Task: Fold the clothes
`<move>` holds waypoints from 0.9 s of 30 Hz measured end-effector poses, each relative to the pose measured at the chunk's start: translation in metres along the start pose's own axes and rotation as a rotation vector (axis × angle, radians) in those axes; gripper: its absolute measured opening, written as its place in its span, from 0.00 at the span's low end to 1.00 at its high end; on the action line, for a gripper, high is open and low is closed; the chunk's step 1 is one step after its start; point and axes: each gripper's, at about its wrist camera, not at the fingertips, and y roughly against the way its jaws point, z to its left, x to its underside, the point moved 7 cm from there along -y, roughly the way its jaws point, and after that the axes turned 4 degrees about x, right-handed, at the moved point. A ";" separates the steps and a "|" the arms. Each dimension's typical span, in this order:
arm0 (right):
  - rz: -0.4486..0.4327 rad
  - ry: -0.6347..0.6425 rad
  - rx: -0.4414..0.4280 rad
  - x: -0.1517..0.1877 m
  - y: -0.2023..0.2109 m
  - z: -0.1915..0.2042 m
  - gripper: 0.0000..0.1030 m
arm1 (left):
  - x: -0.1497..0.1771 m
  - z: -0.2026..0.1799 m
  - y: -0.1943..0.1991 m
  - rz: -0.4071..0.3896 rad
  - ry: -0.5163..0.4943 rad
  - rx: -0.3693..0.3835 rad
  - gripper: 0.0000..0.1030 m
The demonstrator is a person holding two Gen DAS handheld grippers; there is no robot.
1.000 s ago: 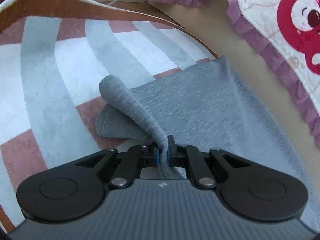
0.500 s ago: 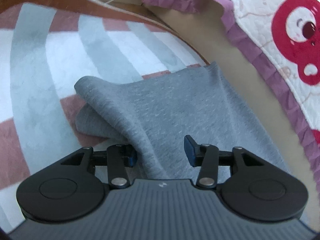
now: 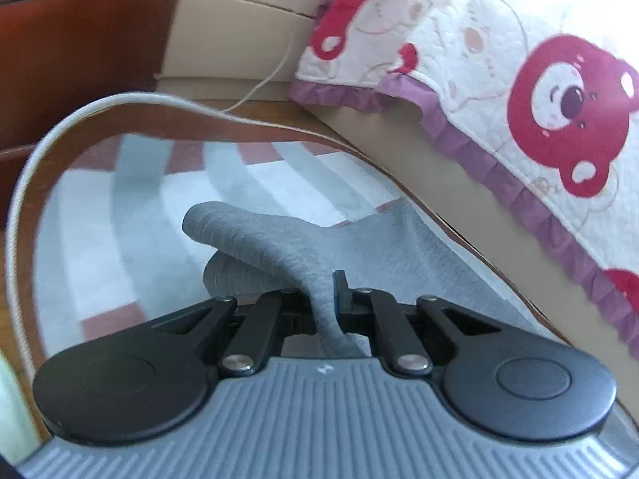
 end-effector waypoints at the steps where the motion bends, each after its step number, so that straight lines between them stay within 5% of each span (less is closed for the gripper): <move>1: 0.003 0.000 -0.011 0.004 0.008 0.000 0.07 | 0.002 0.007 0.006 0.012 0.039 0.001 0.05; 5: 0.023 -0.042 -0.042 0.017 0.038 -0.004 0.07 | 0.018 0.038 0.041 0.018 0.239 0.021 0.05; 14: -0.027 0.022 -0.064 0.015 0.028 -0.010 0.05 | 0.027 0.031 0.031 0.034 0.133 -0.040 0.05; 18: -0.065 0.055 -0.078 0.006 0.020 -0.007 0.04 | 0.011 0.011 0.034 0.037 0.051 0.041 0.05; 23: -0.085 0.060 -0.100 -0.078 -0.030 -0.002 0.04 | -0.023 -0.043 0.012 0.050 -0.221 0.063 0.05; 27: -0.014 0.117 -0.076 -0.123 -0.095 0.005 0.04 | -0.024 -0.057 -0.052 0.128 -0.169 0.044 0.05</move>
